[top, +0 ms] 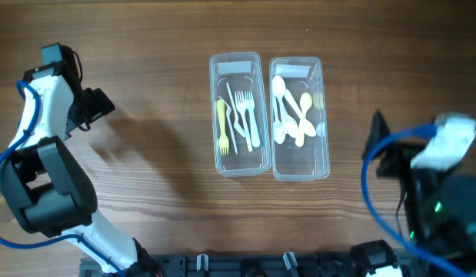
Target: Pack container
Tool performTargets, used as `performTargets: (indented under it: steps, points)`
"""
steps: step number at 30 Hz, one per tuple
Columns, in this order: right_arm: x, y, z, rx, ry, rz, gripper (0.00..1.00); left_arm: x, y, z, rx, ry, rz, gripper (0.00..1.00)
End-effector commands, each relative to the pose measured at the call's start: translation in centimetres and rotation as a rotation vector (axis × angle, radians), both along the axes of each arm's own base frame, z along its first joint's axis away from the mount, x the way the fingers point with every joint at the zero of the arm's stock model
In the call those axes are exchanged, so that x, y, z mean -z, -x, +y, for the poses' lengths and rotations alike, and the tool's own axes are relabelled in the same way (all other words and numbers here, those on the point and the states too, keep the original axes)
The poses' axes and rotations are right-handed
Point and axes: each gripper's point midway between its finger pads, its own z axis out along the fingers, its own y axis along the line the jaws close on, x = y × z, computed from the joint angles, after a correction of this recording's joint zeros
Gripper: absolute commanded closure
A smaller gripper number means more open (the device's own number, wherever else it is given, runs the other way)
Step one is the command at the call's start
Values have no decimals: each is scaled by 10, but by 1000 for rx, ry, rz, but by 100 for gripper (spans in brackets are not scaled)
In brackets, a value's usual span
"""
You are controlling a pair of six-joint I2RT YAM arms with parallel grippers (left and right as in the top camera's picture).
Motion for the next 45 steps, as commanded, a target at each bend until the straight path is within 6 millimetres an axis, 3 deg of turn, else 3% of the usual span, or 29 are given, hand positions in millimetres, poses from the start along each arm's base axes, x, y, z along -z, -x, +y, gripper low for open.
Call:
performTargets:
  steps: [1,6,11,15,38,45]
  points:
    - [37,16,-5,7,20,2,0,3,3,2,-4,-9,14,0]
    - [41,22,0,-34,8,-124,0,3,3,2,-4,-8,14,0]
    - [62,12,12,-119,-1,-249,0,3,3,2,-4,-8,14,0]
    - [82,7,9,-118,-14,-309,0,3,3,2,-4,-9,14,0]
    - [156,-14,13,-145,-24,-264,0,3,3,2,-4,-9,14,0]
    - [156,-14,6,-119,-17,-259,0,3,3,2,-4,-9,14,0]
